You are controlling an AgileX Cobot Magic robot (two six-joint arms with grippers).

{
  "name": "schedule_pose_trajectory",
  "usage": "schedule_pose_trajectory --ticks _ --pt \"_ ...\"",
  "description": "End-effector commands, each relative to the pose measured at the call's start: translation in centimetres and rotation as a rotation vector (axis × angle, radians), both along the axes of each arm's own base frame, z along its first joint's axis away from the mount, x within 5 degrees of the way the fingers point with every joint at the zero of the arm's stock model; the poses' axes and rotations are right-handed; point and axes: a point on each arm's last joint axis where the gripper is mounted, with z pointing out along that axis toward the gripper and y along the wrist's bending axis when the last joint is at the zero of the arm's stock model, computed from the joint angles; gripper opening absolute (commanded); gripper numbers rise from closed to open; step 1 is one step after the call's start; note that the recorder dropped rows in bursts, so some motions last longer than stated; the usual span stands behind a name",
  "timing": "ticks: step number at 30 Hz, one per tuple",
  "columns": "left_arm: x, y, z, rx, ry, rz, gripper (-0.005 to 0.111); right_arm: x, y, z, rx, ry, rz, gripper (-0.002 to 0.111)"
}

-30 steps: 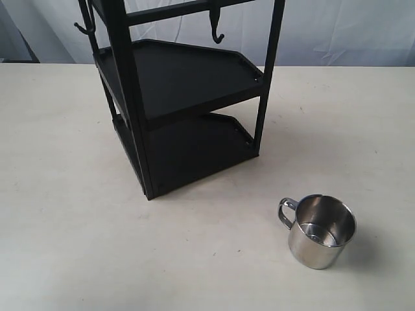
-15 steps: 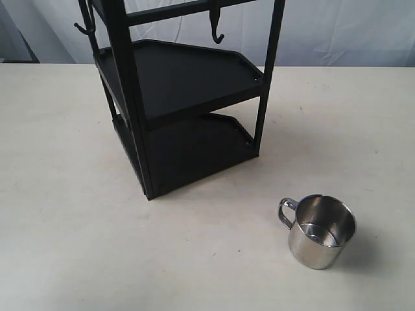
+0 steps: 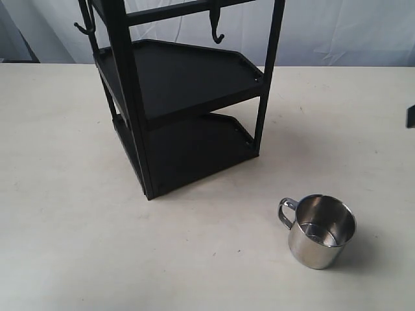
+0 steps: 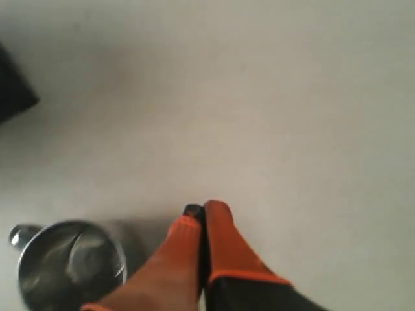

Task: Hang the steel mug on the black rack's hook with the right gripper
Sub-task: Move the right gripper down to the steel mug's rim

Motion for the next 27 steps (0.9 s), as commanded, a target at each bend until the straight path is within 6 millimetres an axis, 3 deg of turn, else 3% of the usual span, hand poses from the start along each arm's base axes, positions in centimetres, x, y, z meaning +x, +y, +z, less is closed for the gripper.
schedule_pose_trajectory --ticks 1,7,9,18,23,27 --pt "0.0 0.0 0.1 0.004 -0.01 -0.004 0.002 2.2 2.9 -2.0 0.183 0.204 0.193 0.005" --pt "0.0 0.0 0.1 0.004 -0.01 -0.004 0.002 4.4 3.4 -5.1 0.192 0.308 0.223 0.043" --pt "0.0 0.0 0.1 0.004 -0.01 -0.004 0.002 4.7 3.4 -5.8 0.18 0.337 0.223 0.049" --pt "0.0 0.0 0.1 0.004 -0.01 -0.004 0.002 5.7 3.5 -8.4 0.149 0.443 0.242 0.045" --pt "0.0 0.0 0.1 0.004 -0.01 -0.004 0.002 6.2 4.2 -9.1 0.207 0.445 0.292 0.045" --pt "0.0 0.0 0.1 0.004 -0.01 -0.004 0.002 7.0 3.9 -10.4 0.152 0.439 0.294 0.045"
